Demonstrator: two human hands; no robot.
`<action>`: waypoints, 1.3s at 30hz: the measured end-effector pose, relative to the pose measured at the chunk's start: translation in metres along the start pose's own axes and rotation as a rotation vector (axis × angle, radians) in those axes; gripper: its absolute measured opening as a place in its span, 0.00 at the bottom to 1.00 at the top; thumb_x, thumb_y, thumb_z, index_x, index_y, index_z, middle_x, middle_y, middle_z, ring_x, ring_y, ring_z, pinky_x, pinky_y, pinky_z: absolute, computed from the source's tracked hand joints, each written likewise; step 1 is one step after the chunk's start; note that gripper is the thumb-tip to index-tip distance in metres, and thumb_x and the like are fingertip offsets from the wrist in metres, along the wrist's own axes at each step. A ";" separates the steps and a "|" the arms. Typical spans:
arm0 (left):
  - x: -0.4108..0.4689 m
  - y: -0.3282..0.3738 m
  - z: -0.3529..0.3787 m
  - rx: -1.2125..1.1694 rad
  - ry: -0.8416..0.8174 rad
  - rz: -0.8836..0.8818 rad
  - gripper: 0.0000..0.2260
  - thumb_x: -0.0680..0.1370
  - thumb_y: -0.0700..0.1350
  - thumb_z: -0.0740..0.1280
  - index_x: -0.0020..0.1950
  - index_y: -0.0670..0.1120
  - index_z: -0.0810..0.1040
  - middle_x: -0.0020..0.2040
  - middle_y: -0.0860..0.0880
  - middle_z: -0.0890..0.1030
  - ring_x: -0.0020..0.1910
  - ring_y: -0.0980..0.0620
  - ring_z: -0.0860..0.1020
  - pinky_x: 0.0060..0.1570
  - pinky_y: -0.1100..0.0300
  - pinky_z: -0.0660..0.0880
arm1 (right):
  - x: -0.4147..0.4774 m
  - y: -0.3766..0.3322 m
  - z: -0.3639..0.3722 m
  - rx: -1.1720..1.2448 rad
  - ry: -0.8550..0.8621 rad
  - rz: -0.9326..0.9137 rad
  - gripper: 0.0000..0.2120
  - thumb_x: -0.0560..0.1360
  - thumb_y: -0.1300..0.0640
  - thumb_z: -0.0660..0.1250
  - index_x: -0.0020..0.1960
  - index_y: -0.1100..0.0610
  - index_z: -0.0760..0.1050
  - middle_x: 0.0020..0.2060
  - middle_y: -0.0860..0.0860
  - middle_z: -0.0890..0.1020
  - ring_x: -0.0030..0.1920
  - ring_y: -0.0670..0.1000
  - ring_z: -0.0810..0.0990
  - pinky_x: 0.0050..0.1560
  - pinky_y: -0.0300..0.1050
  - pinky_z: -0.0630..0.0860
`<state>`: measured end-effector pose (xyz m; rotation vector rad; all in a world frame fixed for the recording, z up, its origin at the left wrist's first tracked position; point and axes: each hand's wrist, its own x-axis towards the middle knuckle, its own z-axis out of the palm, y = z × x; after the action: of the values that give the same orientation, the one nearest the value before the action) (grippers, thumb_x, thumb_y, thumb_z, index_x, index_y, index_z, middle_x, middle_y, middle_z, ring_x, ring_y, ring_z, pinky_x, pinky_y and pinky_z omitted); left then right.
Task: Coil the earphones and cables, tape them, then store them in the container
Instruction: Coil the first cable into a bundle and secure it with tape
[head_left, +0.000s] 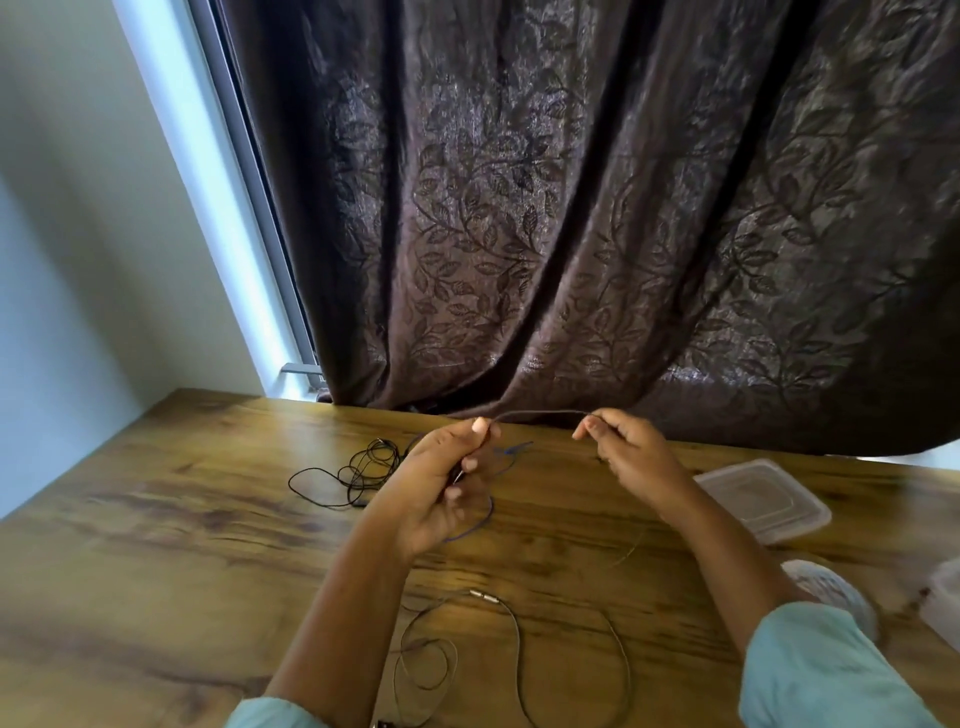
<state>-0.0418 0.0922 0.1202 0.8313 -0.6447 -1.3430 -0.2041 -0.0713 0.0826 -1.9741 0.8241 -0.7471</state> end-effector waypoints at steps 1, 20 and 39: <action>0.002 -0.001 0.006 -0.097 0.012 0.045 0.09 0.76 0.46 0.60 0.49 0.42 0.76 0.25 0.53 0.65 0.16 0.61 0.62 0.15 0.72 0.59 | -0.002 0.000 0.009 -0.003 -0.020 0.005 0.13 0.82 0.52 0.56 0.44 0.51 0.77 0.24 0.45 0.65 0.22 0.42 0.62 0.24 0.37 0.59; 0.038 -0.053 0.013 1.025 0.348 0.361 0.24 0.79 0.33 0.57 0.72 0.53 0.66 0.40 0.50 0.76 0.33 0.57 0.72 0.35 0.68 0.72 | -0.075 -0.058 -0.015 -0.509 -0.159 -0.216 0.11 0.79 0.43 0.57 0.49 0.46 0.75 0.40 0.43 0.80 0.41 0.43 0.78 0.40 0.43 0.74; 0.001 -0.045 0.047 -0.250 -0.158 -0.015 0.20 0.72 0.42 0.64 0.64 0.41 0.76 0.23 0.52 0.65 0.19 0.58 0.66 0.45 0.43 0.80 | -0.023 -0.020 -0.009 0.138 0.166 -0.138 0.05 0.75 0.54 0.68 0.42 0.47 0.80 0.38 0.45 0.84 0.40 0.41 0.80 0.41 0.35 0.74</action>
<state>-0.1051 0.0832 0.1097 0.5335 -0.5788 -1.4786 -0.2193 -0.0491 0.0994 -1.8774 0.7166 -1.0329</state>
